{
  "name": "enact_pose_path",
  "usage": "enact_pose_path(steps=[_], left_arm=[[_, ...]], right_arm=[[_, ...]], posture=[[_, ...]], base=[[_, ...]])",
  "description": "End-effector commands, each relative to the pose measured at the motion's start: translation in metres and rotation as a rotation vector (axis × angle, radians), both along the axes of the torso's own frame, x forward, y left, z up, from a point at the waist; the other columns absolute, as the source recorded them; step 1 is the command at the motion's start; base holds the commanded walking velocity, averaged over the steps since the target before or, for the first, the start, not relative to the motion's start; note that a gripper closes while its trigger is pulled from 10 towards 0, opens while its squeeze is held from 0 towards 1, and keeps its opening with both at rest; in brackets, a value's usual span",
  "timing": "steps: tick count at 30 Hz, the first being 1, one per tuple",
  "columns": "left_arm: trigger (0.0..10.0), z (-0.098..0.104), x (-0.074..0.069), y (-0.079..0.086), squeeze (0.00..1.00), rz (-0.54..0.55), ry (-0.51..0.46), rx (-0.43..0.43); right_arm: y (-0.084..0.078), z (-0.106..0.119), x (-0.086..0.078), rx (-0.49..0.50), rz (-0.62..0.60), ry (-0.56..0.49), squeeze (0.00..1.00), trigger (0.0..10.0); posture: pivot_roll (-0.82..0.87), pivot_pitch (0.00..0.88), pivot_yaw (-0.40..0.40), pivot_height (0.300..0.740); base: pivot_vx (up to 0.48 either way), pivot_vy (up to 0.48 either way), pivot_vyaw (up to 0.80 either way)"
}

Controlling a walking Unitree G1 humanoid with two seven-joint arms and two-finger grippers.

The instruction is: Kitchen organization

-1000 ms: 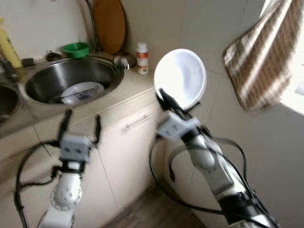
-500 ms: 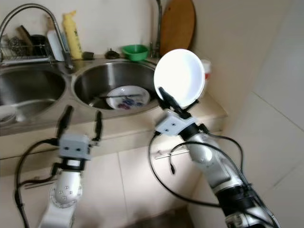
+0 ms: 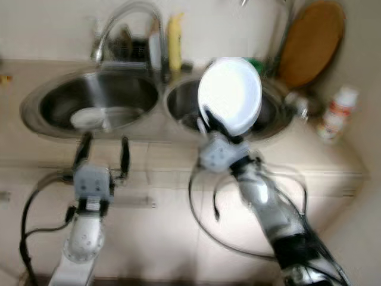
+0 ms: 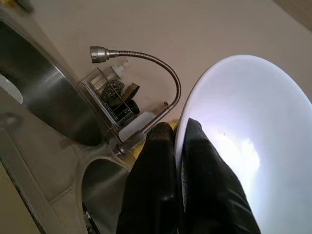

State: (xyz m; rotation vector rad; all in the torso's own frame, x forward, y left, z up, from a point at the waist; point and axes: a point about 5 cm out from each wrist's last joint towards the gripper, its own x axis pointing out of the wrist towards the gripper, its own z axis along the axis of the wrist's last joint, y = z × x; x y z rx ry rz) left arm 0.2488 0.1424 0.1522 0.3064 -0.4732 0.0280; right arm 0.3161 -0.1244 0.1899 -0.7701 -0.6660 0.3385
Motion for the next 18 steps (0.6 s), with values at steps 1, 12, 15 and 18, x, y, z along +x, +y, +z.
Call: enact_pose_path(steps=[1, 12, 15, 18], left_arm=[[10.0, 0.002, 0.001, 0.005, 0.00, 0.019, -0.007, 0.019], [10.0, 0.004, 0.004, 0.006, 0.00, 0.021, -0.003, -0.007], [10.0, 0.004, 0.005, 0.007, 0.00, 0.019, -0.003, -0.006], [10.0, 0.004, 0.005, 0.007, 0.00, 0.013, -0.004, -0.004]], right_arm=[[0.004, 0.010, 0.000, 0.019, 0.019, -0.036, 0.00, 0.0], [0.005, 0.010, 0.003, 0.045, 0.016, -0.029, 0.00, 0.0], [0.001, 0.011, 0.006, 0.092, -0.025, -0.016, 0.00, 0.0], [-0.007, 0.015, 0.011, 0.190, -0.068, 0.008, 0.00, 0.0]], posture=[[0.06, 0.000, -0.064, 0.740], [0.07, 0.000, -0.063, 0.740], [0.07, 0.000, -0.063, 0.740], [0.07, 0.000, -0.060, 0.740]], base=[[0.000, 0.000, 0.80], [0.314, 0.000, 0.80], [0.480, 0.000, 0.80], [0.480, 0.000, 0.00]])
